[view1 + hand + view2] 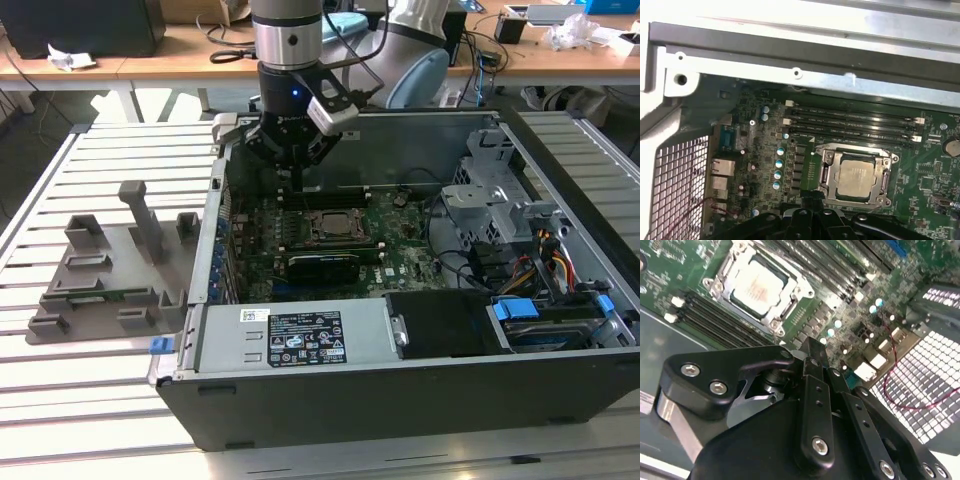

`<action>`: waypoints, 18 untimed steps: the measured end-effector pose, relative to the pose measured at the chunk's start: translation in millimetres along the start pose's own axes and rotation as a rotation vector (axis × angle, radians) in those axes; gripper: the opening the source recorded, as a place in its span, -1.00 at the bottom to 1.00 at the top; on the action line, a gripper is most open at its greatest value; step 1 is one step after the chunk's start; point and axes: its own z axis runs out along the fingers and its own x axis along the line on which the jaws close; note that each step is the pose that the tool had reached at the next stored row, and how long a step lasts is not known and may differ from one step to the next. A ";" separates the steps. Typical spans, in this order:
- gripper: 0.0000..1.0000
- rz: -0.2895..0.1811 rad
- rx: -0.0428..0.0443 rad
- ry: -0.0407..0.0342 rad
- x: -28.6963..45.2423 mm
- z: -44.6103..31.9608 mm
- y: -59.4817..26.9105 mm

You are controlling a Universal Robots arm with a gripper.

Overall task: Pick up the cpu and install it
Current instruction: 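Install the first cpu locking lever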

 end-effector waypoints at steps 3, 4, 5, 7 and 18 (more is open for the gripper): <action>-0.79 0.000 0.0000 -0.0001 2.9 0.7 10.2; -0.79 0.000 0.0001 0.0000 3.6 0.8 12.8; -0.79 0.000 0.0000 0.0000 4.6 1.0 15.8; -0.79 0.000 0.0000 -0.0001 5.4 2.3 21.7; -0.79 0.000 0.0000 0.0003 -1.0 11.3 29.6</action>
